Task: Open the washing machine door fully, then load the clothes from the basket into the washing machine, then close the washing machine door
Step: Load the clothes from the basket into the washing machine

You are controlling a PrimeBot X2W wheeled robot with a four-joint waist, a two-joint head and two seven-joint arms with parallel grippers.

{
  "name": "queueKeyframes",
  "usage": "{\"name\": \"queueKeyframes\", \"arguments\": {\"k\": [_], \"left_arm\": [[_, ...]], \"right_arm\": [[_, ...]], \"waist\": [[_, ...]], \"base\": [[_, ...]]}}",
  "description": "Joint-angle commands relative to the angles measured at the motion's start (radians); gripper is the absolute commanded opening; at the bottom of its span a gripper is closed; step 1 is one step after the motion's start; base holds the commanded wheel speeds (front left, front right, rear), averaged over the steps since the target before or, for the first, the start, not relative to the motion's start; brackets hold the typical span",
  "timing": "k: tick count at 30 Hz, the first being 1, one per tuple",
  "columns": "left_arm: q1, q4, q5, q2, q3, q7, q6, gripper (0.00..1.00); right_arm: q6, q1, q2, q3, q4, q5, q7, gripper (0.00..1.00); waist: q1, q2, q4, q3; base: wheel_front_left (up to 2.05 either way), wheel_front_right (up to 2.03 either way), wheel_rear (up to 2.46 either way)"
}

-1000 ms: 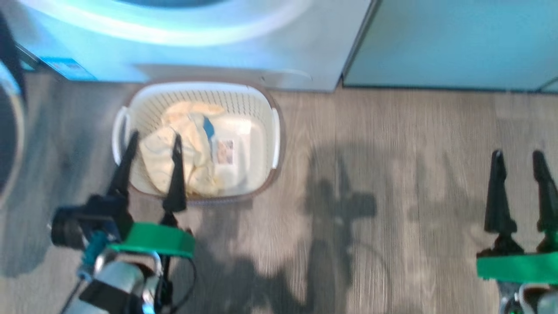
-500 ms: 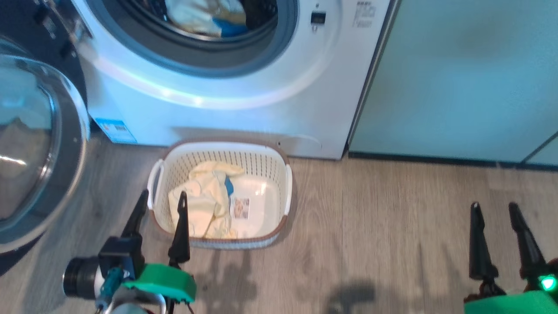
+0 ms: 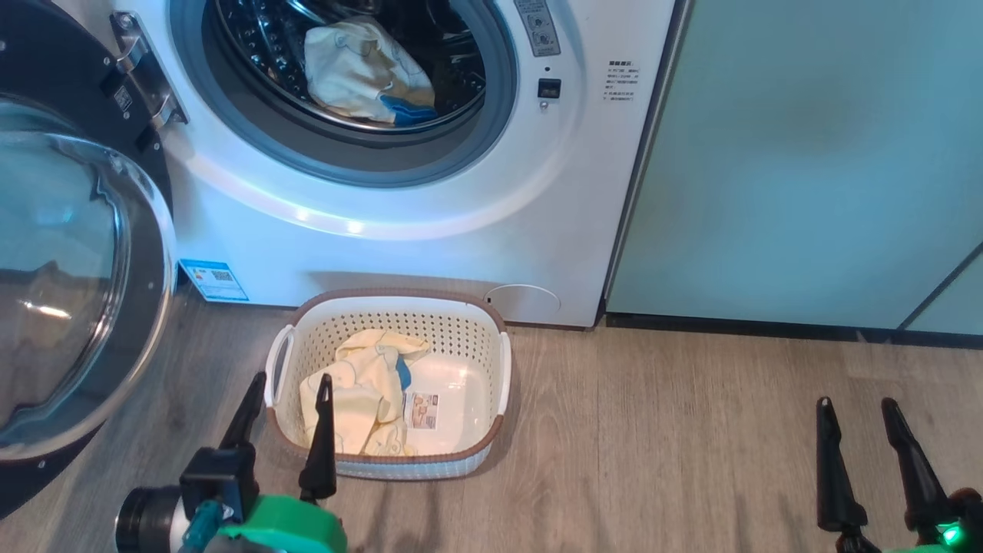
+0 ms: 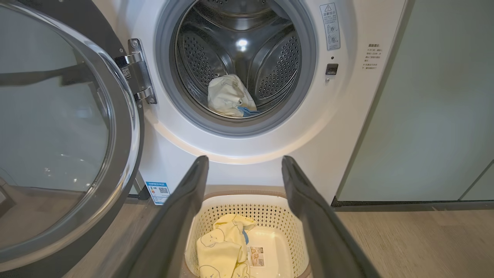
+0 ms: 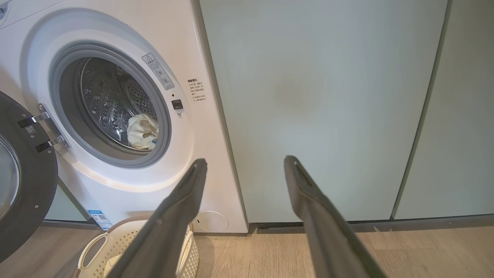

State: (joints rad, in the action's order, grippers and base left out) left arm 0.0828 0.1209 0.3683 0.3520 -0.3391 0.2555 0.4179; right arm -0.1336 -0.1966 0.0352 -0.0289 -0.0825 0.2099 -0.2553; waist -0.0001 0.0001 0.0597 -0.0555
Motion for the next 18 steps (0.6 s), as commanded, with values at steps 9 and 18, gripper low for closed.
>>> {"name": "queueKeyframes", "arguments": {"k": [9,18], "left_arm": [[-0.041,0.019,-0.004,0.014,0.030,0.006,0.005,1.00],[-0.056,0.012,-0.005,0.012,0.025,0.006,0.001,1.00]], "right_arm": [[0.003,0.024,0.015,-0.024,-0.026,0.007,-0.006,1.00],[0.003,0.030,0.015,-0.021,-0.029,0.012,-0.006,1.00]], "waist": [[0.0001,-0.0001,0.002,0.002],[0.0001,-0.0001,0.000,-0.011]], "base": [[0.00,0.00,0.00],[0.00,0.00,0.00]]}}
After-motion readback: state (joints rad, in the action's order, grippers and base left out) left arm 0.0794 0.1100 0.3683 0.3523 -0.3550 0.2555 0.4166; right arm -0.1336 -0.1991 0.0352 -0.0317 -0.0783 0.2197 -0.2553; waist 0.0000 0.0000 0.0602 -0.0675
